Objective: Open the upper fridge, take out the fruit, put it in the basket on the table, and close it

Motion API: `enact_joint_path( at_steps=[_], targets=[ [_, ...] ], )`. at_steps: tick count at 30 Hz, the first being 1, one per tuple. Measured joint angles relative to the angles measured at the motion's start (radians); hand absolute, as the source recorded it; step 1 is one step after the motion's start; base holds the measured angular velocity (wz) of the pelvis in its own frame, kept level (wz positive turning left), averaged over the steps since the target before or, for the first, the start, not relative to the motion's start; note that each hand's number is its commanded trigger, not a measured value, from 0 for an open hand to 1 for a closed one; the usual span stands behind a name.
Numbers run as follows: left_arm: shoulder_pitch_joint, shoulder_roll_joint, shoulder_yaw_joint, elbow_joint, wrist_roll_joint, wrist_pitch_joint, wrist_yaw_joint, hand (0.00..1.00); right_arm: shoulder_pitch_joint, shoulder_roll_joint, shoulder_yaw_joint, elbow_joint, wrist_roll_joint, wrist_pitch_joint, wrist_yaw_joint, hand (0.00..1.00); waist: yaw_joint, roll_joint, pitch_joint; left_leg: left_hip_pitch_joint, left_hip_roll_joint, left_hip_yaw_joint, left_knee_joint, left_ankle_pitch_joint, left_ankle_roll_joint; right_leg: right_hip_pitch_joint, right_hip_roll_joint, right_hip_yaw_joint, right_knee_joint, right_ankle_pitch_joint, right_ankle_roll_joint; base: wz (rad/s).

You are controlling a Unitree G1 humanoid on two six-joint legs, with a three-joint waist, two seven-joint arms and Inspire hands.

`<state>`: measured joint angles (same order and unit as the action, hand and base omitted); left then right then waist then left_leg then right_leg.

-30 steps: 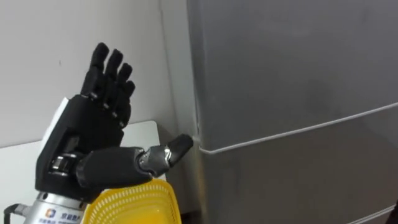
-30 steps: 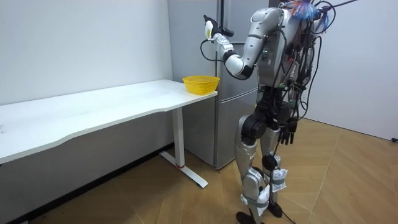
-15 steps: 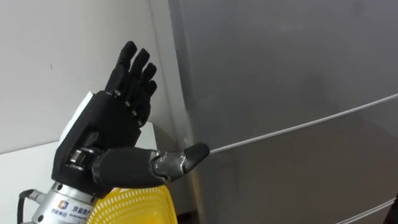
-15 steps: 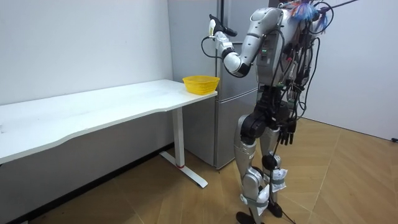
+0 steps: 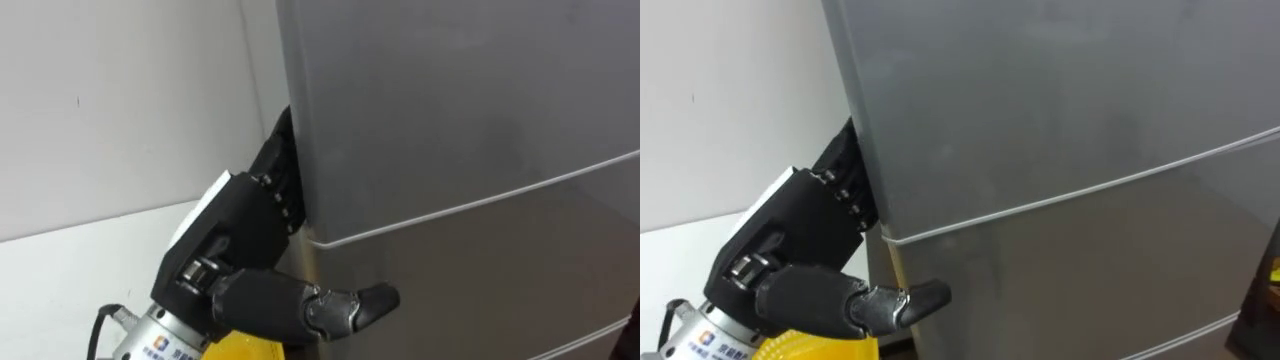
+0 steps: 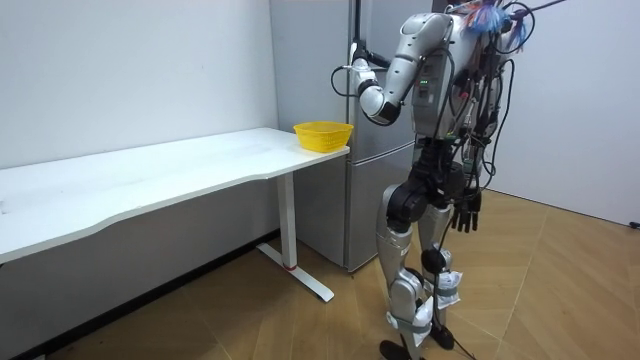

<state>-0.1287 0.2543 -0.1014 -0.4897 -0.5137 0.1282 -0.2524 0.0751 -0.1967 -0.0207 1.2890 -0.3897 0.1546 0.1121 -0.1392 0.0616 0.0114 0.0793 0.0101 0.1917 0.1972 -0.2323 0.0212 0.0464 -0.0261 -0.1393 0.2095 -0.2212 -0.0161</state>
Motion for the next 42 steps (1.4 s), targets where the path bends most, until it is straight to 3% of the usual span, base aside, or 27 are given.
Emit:
enact_joint_path(
  at_steps=[7,14,15,16,17,20,21,22,23,35,42],
  targets=[
    [0.0,0.01,-0.003,0.0,0.007,0.003,-0.02,0.0,0.001,-0.002,0.001,-0.001,-0.002,-0.001,0.0,0.0,0.0,-0.013,-0.011,0.001,0.0,0.0,0.001,0.0,0.0,0.004,0.0,-0.001,-0.003,0.0,0.0,0.0],
    [0.0,0.022,-0.003,0.0,0.008,0.003,-0.03,0.0,0.002,-0.007,0.01,-0.001,-0.009,-0.001,0.001,0.0,-0.003,-0.008,-0.0145,0.001,0.0,0.0,0.001,0.0,0.0,0.007,-0.001,-0.003,-0.001,0.002,0.0,0.0],
    [0.0,0.025,-0.003,0.0,0.008,0.003,-0.03,0.55,0.002,-0.007,0.012,-0.001,-0.009,-0.001,0.001,0.0,-0.003,-0.008,-0.0146,0.001,0.0,0.0,0.001,0.0,0.0,0.007,-0.001,-0.003,0.0,0.002,0.0,0.0],
    [0.0,0.03,-0.003,0.0,0.008,0.003,-0.032,0.73,0.002,-0.008,0.021,-0.001,-0.009,-0.001,0.001,0.0,-0.003,-0.007,-0.0144,0.001,0.001,0.0,0.001,0.0,0.0,0.007,-0.001,-0.003,0.001,0.002,0.0,0.0],
    [0.0,0.033,-0.003,0.0,0.008,0.003,-0.034,1.0,0.002,-0.009,0.023,-0.001,-0.009,-0.001,0.001,0.0,-0.003,-0.006,-0.0141,0.001,0.001,0.0,0.001,0.0,0.0,0.007,-0.001,-0.003,0.003,0.002,0.0,0.0],
    [0.0,0.034,0.005,0.002,0.009,0.003,-0.033,1.0,0.001,-0.013,0.03,0.0,-0.009,-0.002,0.002,0.0,-0.002,-0.002,-0.009,0.001,0.0,0.0,0.001,0.0,0.0,0.005,-0.001,-0.003,0.01,0.002,0.0,0.0],
    [0.0,0.034,0.01,0.004,0.009,0.003,-0.032,0.67,0.001,-0.013,0.031,0.0,-0.009,-0.001,0.003,0.0,-0.002,-0.002,-0.0083,0.001,0.0,0.0,0.001,0.0,0.0,0.005,-0.001,-0.003,0.011,0.002,0.0,0.04],
    [0.0,0.034,0.023,0.008,0.009,0.003,-0.028,0.19,0.001,-0.014,0.031,0.0,-0.009,-0.001,0.005,0.0,-0.002,0.0,-0.007,0.001,0.0,0.0,0.001,0.0,0.0,0.004,-0.001,-0.003,0.011,0.002,0.001,0.04],
    [0.0,0.034,0.029,0.009,0.009,0.003,-0.021,0.0,0.001,-0.015,0.032,0.0,-0.009,-0.001,0.009,0.0,-0.002,0.0,-0.0068,0.002,0.0,0.0,0.001,0.0,0.0,0.004,-0.001,-0.003,0.01,0.001,0.001,0.03],
    [0.0,0.034,-0.063,0.009,0.004,0.002,-0.125,0.0,-0.01,-0.015,0.04,0.028,-0.002,-0.011,0.01,0.0,-0.003,0.0,-0.0052,0.01,0.003,0.001,0.002,0.0,0.0,0.005,0.002,0.0,0.009,0.001,0.001,0.0],
    [0.0,0.032,-0.065,0.009,-0.004,0.002,-0.156,0.0,-0.013,-0.015,0.043,0.029,0.001,-0.011,0.012,0.0,-0.005,-0.007,-0.0017,0.012,0.003,0.01,0.002,0.0,0.0,0.004,0.0,0.001,0.01,0.001,0.001,0.0]
  ],
)
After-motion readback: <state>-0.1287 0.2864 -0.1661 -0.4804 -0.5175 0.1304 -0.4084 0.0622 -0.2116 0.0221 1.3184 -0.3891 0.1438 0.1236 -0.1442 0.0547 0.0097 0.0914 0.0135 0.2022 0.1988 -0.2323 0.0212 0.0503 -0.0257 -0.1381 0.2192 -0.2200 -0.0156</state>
